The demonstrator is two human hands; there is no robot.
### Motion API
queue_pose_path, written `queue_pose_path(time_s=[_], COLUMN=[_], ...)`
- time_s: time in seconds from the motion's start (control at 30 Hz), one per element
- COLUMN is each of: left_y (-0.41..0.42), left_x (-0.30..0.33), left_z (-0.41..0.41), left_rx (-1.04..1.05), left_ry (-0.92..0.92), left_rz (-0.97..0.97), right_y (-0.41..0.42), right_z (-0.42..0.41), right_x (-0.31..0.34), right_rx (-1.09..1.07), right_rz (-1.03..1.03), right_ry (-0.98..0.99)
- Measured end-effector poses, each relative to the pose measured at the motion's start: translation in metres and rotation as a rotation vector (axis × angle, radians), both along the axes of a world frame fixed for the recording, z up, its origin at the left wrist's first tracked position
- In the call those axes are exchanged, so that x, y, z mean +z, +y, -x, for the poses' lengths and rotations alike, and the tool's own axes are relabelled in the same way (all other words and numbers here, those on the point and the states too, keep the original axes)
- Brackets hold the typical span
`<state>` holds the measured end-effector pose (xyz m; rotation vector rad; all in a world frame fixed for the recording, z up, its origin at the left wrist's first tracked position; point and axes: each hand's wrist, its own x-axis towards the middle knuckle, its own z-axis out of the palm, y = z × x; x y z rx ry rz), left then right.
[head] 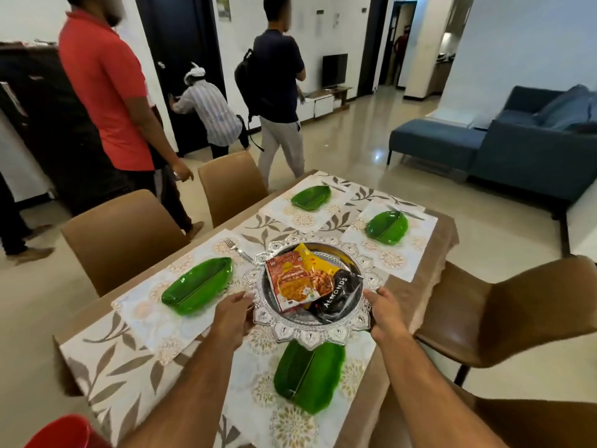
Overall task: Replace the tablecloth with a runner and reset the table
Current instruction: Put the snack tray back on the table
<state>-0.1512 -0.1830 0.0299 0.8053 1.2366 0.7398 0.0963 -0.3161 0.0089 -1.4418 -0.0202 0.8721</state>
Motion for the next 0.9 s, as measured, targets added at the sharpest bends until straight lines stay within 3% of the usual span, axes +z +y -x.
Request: queue_pose_path(time_s=[0.37, 0.57, 0.67, 0.9], left_y=[0.114, 0.164, 0.177, 0.196], left_x=[-0.008, -0.037, -0.052, -0.072], left_z=[-0.13, -0.167, -0.178, -0.19], left_rx=[0.04, 0.048, 0.031, 0.014], left_ry=[0.033, 0.063, 0.062, 0.087], left_rz=[-0.049, -0.032, -0.031, -0.069], right_y=[0.142, 0.209, 0.22, 0.222], right_z=[-0.11, -0.159, -0.171, -0.171], right_x=[-0.009, -0.064, -0.088, -0.074], right_rx=[-0.058, -0.039, -0.056, -0.074], right_rz=[-0.011, 0.05, 0.079, 0.073], right_ry=[0.026, 0.031, 0.063, 0.036])
